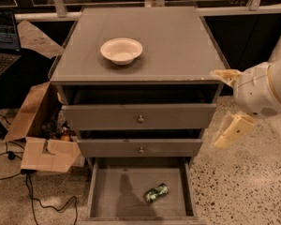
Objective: Pick green can from bottom drawer and place on counter
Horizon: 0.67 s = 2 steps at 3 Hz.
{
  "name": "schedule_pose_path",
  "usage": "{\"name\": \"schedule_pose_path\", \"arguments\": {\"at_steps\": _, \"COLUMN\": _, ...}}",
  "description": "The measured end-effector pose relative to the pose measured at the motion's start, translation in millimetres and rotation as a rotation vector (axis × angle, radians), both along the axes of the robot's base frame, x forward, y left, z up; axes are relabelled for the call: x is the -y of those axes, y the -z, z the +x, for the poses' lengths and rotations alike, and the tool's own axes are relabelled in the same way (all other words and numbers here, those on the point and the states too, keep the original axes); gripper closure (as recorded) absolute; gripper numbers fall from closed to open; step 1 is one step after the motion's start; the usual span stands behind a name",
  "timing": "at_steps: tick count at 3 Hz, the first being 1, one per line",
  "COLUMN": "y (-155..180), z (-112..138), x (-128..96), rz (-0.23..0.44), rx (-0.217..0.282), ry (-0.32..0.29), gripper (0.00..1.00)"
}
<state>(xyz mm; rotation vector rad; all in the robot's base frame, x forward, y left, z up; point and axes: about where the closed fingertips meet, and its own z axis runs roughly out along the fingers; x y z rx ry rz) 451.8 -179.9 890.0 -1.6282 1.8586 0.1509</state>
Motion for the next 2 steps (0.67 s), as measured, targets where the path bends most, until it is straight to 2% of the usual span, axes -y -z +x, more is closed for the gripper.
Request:
{"name": "schedule_pose_path", "arguments": {"at_steps": 1, "y": 54.0, "z": 14.1, "x": -16.9, "rz": 0.079, "rx": 0.012, "ry": -0.113, "gripper": 0.0}}
{"name": "schedule_pose_path", "arguments": {"at_steps": 2, "y": 54.0, "z": 14.1, "x": -16.9, "rz": 0.079, "rx": 0.012, "ry": -0.113, "gripper": 0.0}}
